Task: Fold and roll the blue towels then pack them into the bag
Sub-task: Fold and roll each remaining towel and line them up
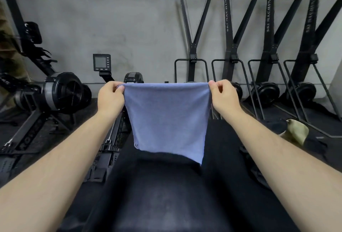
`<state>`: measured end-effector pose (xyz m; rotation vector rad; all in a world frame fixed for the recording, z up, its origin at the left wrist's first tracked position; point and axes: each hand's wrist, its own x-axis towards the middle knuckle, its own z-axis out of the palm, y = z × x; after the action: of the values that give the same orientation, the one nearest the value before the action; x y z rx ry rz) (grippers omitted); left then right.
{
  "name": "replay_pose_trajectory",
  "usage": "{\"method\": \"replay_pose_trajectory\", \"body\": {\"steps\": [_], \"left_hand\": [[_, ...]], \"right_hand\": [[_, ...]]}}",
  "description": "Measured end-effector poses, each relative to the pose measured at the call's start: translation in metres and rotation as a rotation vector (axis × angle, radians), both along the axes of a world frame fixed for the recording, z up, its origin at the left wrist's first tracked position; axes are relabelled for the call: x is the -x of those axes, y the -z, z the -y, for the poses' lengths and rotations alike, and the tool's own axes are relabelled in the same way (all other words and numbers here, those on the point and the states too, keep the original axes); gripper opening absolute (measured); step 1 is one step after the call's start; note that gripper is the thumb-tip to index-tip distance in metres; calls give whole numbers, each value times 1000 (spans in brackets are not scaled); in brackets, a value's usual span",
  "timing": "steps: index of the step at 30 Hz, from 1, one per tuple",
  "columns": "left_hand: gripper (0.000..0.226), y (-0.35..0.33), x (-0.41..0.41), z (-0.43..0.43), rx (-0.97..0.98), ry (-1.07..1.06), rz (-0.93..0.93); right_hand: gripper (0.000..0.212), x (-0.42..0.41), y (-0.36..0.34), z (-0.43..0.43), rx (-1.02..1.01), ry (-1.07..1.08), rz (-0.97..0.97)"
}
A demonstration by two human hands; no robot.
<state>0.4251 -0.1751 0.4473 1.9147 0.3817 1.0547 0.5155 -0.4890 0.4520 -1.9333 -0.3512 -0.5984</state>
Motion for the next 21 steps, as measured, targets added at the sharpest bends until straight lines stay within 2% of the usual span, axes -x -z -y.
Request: {"method": "replay_pose_trajectory", "body": {"steps": [5, 13, 18, 21], "left_hand": [[11, 54, 14, 12, 99, 36, -18], [15, 231, 69, 29, 259, 94, -255], [23, 285, 104, 34, 309, 110, -300], [15, 300, 120, 34, 315, 149, -309]], "right_hand": [[28, 9, 62, 4, -89, -91, -163], [25, 62, 230, 40, -61, -76, -480], [20, 98, 284, 58, -76, -78, -518], [9, 113, 298, 66, -64, -95, -502]]}}
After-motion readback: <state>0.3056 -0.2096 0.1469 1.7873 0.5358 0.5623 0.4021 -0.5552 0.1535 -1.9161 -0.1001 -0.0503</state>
